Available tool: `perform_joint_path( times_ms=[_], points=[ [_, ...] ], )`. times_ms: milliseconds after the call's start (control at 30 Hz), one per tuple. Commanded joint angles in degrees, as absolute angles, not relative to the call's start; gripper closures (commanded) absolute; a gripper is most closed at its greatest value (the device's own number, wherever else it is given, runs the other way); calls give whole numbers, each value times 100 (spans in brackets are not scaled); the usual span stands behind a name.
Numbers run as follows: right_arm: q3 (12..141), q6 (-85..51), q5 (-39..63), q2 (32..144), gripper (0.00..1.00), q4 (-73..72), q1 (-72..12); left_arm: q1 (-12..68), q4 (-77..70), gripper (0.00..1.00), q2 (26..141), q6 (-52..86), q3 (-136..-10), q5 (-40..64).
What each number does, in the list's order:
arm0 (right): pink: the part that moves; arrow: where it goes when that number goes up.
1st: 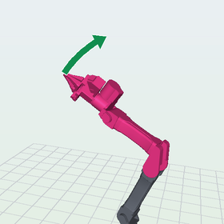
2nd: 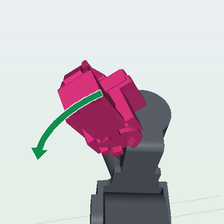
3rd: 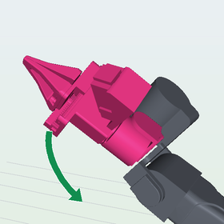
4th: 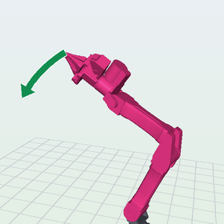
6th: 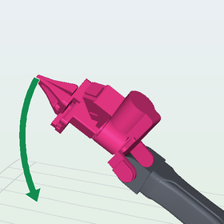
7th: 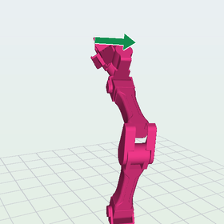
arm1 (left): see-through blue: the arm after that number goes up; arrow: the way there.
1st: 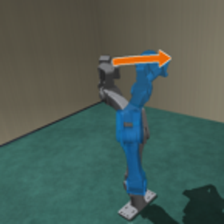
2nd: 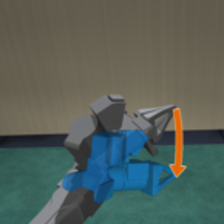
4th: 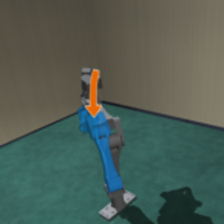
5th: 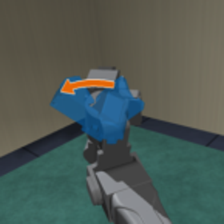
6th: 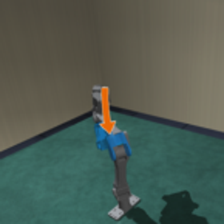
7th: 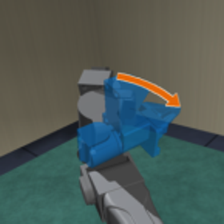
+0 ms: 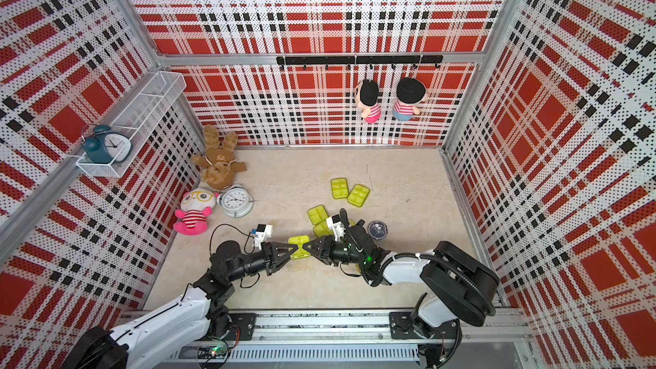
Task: Close pillboxes
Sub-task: Close the lid on the pillbox.
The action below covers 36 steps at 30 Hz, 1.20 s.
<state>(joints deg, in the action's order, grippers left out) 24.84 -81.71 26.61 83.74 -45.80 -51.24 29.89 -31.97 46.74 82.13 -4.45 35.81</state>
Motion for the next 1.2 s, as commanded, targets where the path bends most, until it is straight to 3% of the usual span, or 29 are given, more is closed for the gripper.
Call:
perform_joint_path(
  times_ms=[0,300,500,767,1167],
  points=[
    [2418,-8147,2760,8221,65,-4600,-5247,3057,-3579,87,4701,8139,-710,3617],
    [2602,-8069,2705,8350,42,-4602,-5247,3089,-3739,87,4505,8234,-677,3746],
    [2777,-8171,2640,8660,43,-5230,-5238,3085,-3773,87,4425,8313,-658,3882],
    [2832,-8223,2441,8763,51,-5667,-5196,3094,-3779,88,4455,8295,-617,3977],
    [2969,-8242,2370,8782,44,-5422,-5098,2930,-3860,88,4488,8292,-538,4125]
  ],
)
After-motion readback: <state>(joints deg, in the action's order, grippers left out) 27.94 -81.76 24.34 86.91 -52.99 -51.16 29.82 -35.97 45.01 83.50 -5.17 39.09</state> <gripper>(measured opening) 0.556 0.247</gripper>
